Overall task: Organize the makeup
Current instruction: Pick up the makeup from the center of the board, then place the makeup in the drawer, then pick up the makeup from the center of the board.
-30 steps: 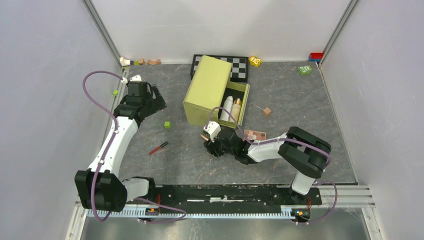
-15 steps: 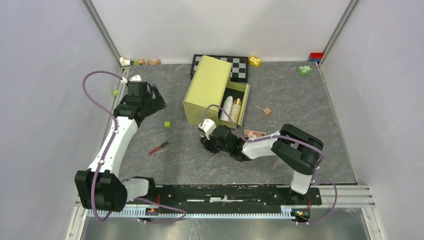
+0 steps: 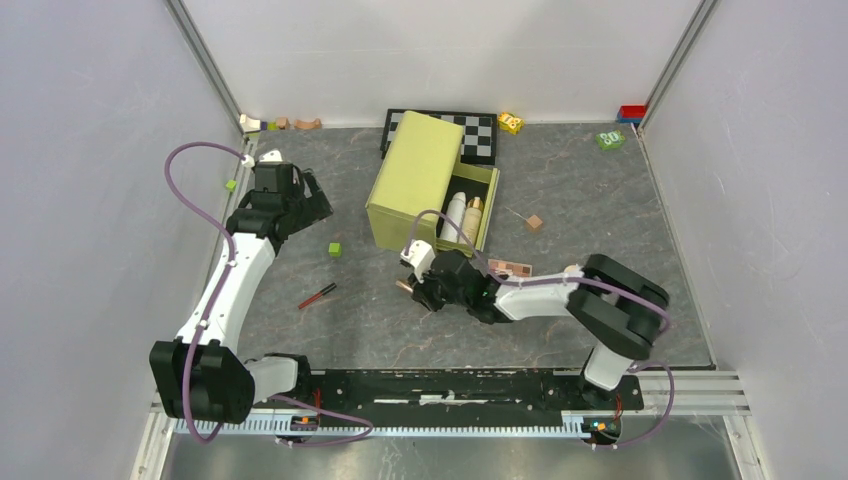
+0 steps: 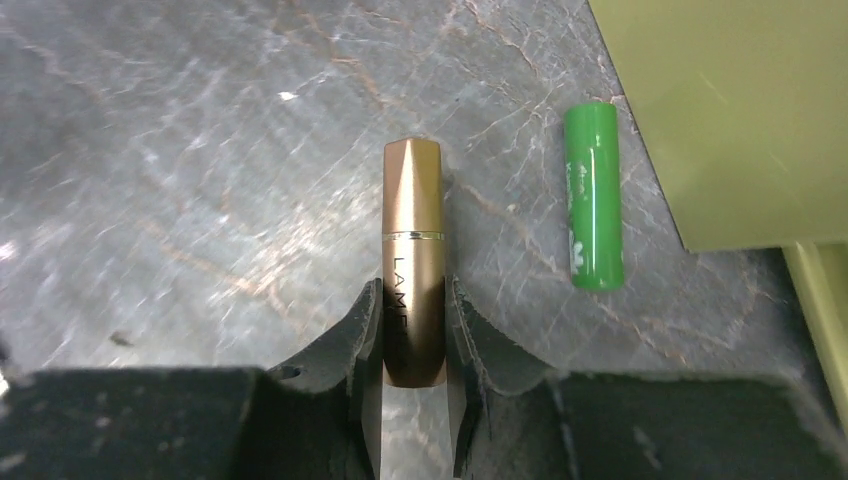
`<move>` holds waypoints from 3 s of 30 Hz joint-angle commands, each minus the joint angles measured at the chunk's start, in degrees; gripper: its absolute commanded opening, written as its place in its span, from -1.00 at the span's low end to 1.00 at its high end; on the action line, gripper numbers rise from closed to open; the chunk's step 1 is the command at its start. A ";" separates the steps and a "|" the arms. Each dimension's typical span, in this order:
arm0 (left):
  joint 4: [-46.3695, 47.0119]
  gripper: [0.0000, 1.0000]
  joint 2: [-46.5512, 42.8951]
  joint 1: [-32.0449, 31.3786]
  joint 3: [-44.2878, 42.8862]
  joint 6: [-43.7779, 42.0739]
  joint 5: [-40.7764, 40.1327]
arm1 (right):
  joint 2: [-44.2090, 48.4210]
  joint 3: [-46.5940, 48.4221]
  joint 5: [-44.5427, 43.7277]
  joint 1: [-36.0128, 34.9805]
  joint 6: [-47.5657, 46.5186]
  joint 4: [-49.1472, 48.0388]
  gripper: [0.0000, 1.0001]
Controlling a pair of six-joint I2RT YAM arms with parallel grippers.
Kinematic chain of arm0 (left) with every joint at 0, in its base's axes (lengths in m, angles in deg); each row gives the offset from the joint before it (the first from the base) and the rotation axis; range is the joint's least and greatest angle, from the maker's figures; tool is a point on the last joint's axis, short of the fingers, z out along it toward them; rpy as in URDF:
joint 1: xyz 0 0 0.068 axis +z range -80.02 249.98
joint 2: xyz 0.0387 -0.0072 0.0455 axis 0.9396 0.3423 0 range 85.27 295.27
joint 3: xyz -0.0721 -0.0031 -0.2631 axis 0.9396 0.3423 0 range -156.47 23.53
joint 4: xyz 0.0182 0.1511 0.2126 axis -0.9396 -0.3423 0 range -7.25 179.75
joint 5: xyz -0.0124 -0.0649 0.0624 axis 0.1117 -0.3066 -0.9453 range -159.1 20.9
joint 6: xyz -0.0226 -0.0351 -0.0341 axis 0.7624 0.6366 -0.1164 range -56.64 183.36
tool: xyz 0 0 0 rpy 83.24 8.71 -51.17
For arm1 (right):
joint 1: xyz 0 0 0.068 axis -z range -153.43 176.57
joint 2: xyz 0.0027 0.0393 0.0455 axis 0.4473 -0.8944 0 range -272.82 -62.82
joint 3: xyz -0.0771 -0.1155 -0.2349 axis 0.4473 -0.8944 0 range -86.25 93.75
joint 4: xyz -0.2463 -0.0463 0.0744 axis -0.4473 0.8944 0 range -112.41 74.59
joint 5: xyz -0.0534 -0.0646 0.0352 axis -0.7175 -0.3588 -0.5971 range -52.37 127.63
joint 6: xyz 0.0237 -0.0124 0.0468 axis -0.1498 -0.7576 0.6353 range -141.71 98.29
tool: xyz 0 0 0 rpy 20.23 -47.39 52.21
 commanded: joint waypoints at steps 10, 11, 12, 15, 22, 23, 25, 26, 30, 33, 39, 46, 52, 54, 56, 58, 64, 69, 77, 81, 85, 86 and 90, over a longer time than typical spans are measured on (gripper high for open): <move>3.12 0.94 5.17 0.10 -13.46 0.26 7.60 | 26.26 -7.29 2.66 8.47 7.46 7.62 -0.90; 3.33 0.94 6.01 -0.07 -14.40 0.43 8.13 | 27.44 -7.42 1.31 9.35 8.11 8.15 -0.92; 3.68 0.93 6.79 -0.23 -15.47 0.53 8.43 | 28.22 -7.46 0.43 10.61 8.76 8.84 -0.92; 4.76 0.93 9.19 -1.29 -18.03 0.30 9.46 | 29.83 -7.37 -3.88 14.23 12.32 10.82 -0.98; 5.65 0.93 12.82 -4.83 -19.43 -5.13 10.04 | 26.49 -2.35 -11.10 19.91 20.49 13.48 -1.00; 6.16 0.94 12.61 -5.07 -18.45 -5.70 9.89 | 24.82 -0.85 -11.06 20.49 21.38 13.79 -1.00; 7.28 0.94 11.90 -5.30 -16.58 -6.56 10.00 | 21.06 3.48 -10.35 21.59 23.60 15.02 -1.00; 7.61 0.93 11.66 -5.27 -15.69 -6.82 9.96 | 18.87 5.03 -9.49 22.01 24.75 14.98 -1.00; 8.01 0.94 10.95 -5.26 -13.91 -7.45 9.18 | 11.58 10.93 -5.70 23.21 30.36 13.24 -0.98; 8.11 0.94 10.78 -5.28 -13.70 -7.37 9.14 | 6.87 14.59 -5.47 23.65 34.10 13.78 -0.94; 7.89 0.94 11.17 -5.31 -13.78 -7.19 9.34 | 0.80 17.53 -2.77 23.79 38.49 11.72 -0.82; 7.67 0.94 11.65 -5.26 -13.87 -6.88 9.90 | 2.92 15.40 -1.88 23.84 36.63 10.49 -0.12; 7.47 0.94 11.82 -5.28 -14.06 -6.84 10.04 | 9.21 9.52 -3.05 24.55 32.35 10.09 0.06; 7.43 0.94 11.77 -5.28 -13.96 -6.84 10.01 | 12.08 6.60 -2.95 24.61 29.23 9.62 0.03; 7.23 0.94 11.88 -5.26 -14.04 -6.84 10.04 | 15.65 2.38 -3.55 24.58 26.00 8.91 0.00; 7.08 0.94 11.88 -5.27 -13.96 -6.87 10.04 | 20.49 -3.76 -3.62 24.57 22.25 6.55 0.01; 6.97 0.94 11.82 -5.31 -13.88 -6.83 10.04 | 27.23 -15.00 8.22 23.46 12.15 -1.22 0.07; 6.74 0.94 11.73 -5.26 -13.76 -7.01 10.04 | 26.37 -16.69 5.69 14.92 5.10 -3.56 0.26; 6.88 0.94 11.68 -5.26 -13.16 -6.92 10.02 | 17.24 -16.54 -1.50 9.96 2.31 -11.59 0.45; 6.88 0.94 11.88 -5.26 -13.25 -6.97 10.04 | 12.58 -14.56 -2.00 9.46 0.73 -12.60 0.45; 6.79 0.94 11.78 -5.29 -13.19 -7.01 10.04 | 8.94 -13.68 -1.13 8.69 0.09 -14.81 0.42; 6.79 0.94 11.80 -5.27 -13.21 -7.12 10.04 | 7.98 -13.23 -1.03 8.39 -0.14 -15.12 0.41; 6.79 0.94 12.07 -5.26 -13.16 -7.02 10.04 | 4.91 -11.15 -1.45 7.12 -0.84 -15.07 0.38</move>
